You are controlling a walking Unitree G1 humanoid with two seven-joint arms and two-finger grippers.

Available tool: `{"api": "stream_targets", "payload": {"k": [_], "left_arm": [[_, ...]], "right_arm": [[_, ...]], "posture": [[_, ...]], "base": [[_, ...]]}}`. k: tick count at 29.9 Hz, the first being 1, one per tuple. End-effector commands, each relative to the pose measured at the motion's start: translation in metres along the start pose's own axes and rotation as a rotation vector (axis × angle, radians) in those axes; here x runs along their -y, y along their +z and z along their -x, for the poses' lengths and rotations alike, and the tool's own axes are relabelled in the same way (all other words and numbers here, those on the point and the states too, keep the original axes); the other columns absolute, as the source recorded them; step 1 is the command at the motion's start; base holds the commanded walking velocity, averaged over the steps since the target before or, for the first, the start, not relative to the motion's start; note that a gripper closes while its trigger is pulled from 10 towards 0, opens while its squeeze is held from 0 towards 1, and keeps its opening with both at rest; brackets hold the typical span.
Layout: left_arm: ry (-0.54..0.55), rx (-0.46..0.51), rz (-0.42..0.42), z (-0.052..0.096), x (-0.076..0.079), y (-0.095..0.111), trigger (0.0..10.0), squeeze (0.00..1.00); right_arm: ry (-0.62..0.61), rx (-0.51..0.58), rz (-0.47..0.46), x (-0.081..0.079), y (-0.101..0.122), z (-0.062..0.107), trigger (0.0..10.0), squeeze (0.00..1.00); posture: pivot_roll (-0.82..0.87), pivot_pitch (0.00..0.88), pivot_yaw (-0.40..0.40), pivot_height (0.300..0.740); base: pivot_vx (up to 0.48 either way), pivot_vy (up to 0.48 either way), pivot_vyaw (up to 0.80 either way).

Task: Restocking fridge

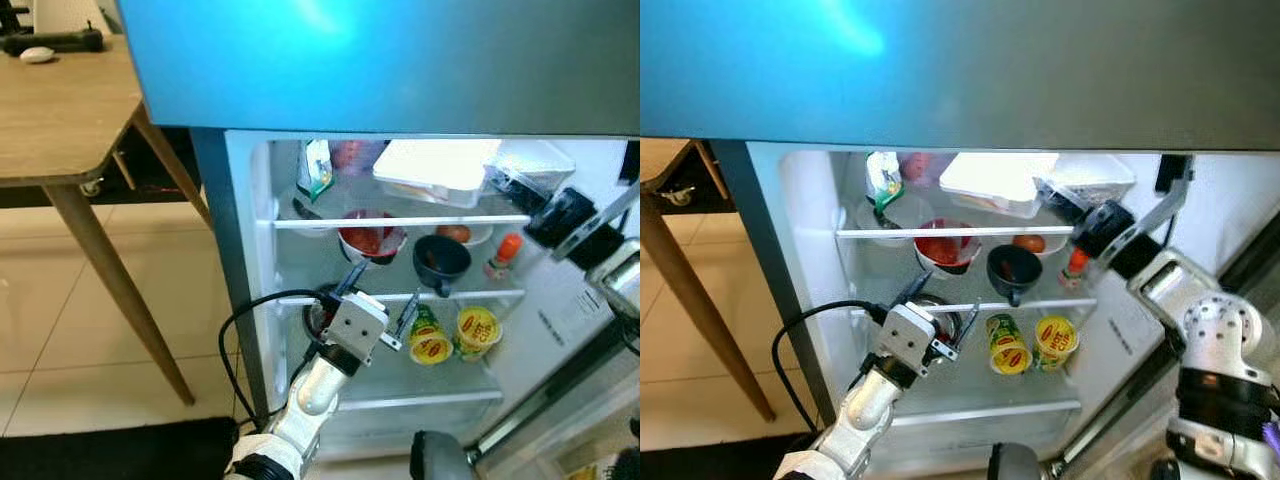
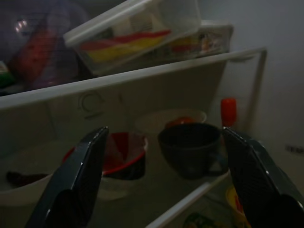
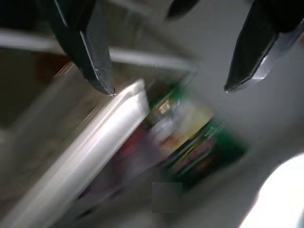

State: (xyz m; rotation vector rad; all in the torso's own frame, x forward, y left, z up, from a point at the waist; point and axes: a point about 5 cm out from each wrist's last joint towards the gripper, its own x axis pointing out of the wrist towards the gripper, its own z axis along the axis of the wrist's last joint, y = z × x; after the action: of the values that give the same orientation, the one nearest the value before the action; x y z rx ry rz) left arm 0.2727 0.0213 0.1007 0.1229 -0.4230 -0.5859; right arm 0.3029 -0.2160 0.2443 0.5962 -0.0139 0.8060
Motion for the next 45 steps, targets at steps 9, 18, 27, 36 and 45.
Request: {"api": "stream_targets", "payload": {"k": [9,18,27,36,45], "left_arm": [[0.006,-0.012,0.034,-0.001,0.007,-0.001,10.0,0.0],[0.021,-0.022,0.03,0.0,0.003,-0.003,10.0,0.0],[0.03,-0.024,0.025,0.002,0.001,-0.003,10.0,0.0],[0.03,-0.021,0.024,0.001,0.002,-0.003,10.0,0.0],[0.028,-0.02,0.024,0.0,0.002,-0.003,10.0,0.0]], "right_arm": [[0.155,-0.143,0.134,-0.03,-0.023,-0.021,0.0,0.0],[-0.068,-0.239,0.308,-0.013,-0.049,-0.056,0.0,0.0],[-0.266,-0.19,0.408,0.002,-0.041,-0.069,1.5,0.0],[-0.558,-0.013,0.499,0.025,-0.013,-0.07,1.8,0.0],[-0.84,0.134,0.632,0.047,0.02,-0.052,1.0,0.0]], "posture": [[-0.12,0.0,-0.07,0.55],[-0.12,0.0,-0.069,0.55],[-0.12,0.0,-0.068,0.55],[-0.12,0.0,-0.068,0.55],[-0.11,0.0,-0.073,0.55]], "base": [[0.0,0.0,0.0],[0.0,0.0,0.0],[0.0,0.0,0.0],[0.0,0.0,0.0],[0.0,0.0,0.0]]}}
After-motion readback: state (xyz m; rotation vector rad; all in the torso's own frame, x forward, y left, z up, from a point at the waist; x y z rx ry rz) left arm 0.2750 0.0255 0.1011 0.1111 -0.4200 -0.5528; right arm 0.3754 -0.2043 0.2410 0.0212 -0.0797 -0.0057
